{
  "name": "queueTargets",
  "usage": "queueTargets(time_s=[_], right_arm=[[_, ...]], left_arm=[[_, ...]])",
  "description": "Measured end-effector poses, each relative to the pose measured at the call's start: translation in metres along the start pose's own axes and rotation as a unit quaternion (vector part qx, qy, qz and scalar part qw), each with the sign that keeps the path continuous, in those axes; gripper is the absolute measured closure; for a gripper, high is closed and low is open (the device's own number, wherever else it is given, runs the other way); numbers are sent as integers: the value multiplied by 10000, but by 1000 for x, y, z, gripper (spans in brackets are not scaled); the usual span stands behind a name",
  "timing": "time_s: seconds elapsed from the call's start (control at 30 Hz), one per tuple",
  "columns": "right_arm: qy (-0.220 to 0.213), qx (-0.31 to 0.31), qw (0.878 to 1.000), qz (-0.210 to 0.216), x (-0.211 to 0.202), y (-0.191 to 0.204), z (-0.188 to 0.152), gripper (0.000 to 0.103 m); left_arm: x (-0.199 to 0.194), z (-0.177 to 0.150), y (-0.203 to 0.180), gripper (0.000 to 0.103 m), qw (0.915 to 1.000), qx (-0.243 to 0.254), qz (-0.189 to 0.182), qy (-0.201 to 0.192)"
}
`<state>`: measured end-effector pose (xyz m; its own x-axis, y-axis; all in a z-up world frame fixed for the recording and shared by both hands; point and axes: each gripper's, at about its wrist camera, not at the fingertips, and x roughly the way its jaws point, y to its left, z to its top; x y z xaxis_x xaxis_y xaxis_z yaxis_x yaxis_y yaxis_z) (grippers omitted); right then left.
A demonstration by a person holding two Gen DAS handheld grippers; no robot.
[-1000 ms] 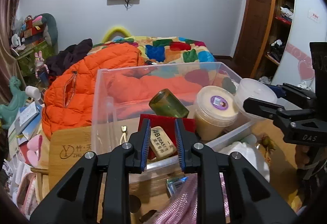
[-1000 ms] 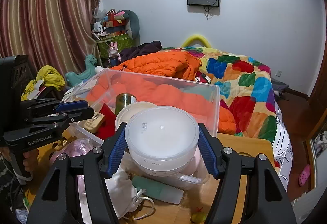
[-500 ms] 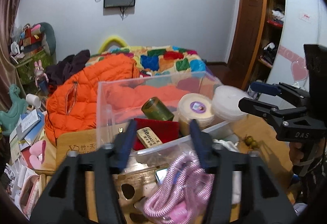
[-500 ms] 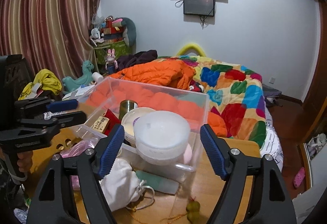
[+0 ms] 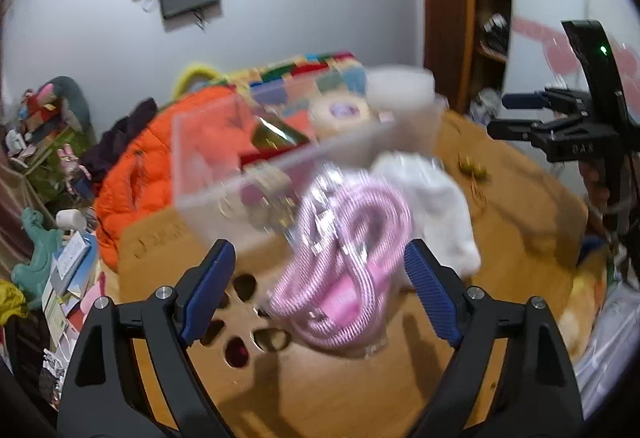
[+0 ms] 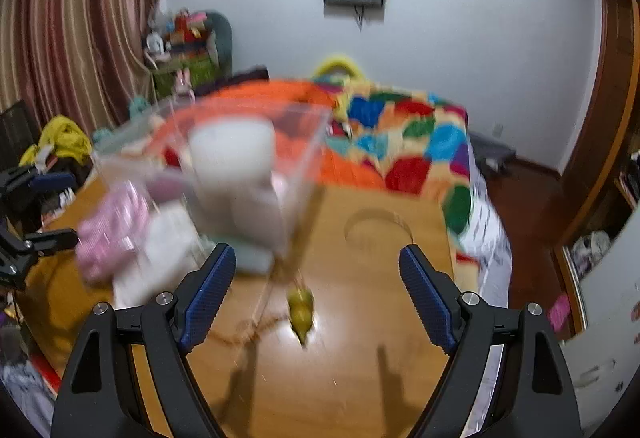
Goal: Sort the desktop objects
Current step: 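Grasp the bagged pink rope with left gripper while right grasps the yellow-green gourd ornament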
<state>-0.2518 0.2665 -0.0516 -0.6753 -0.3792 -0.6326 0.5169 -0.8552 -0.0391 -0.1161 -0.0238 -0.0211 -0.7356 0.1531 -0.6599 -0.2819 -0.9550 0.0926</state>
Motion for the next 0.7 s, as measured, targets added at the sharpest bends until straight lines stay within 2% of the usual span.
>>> queueTargets(time_s=[0.23, 0.37, 0.57, 0.7], right_arm=[[579, 259, 9979, 126, 29, -13, -25, 22], [739, 232, 9967, 242, 39, -14, -28, 22], [885, -22, 9945, 553, 50, -6, -25, 39], [871, -22, 9939, 679, 52, -2, -21, 62]], left_arm=[[22, -8, -5, 16, 9995, 185, -124, 221], [35, -4, -3, 15, 9989, 110, -212, 393], [55, 2, -5, 12, 9969, 46, -436, 660], [65, 1, -8, 12, 9949, -17, -613, 798]])
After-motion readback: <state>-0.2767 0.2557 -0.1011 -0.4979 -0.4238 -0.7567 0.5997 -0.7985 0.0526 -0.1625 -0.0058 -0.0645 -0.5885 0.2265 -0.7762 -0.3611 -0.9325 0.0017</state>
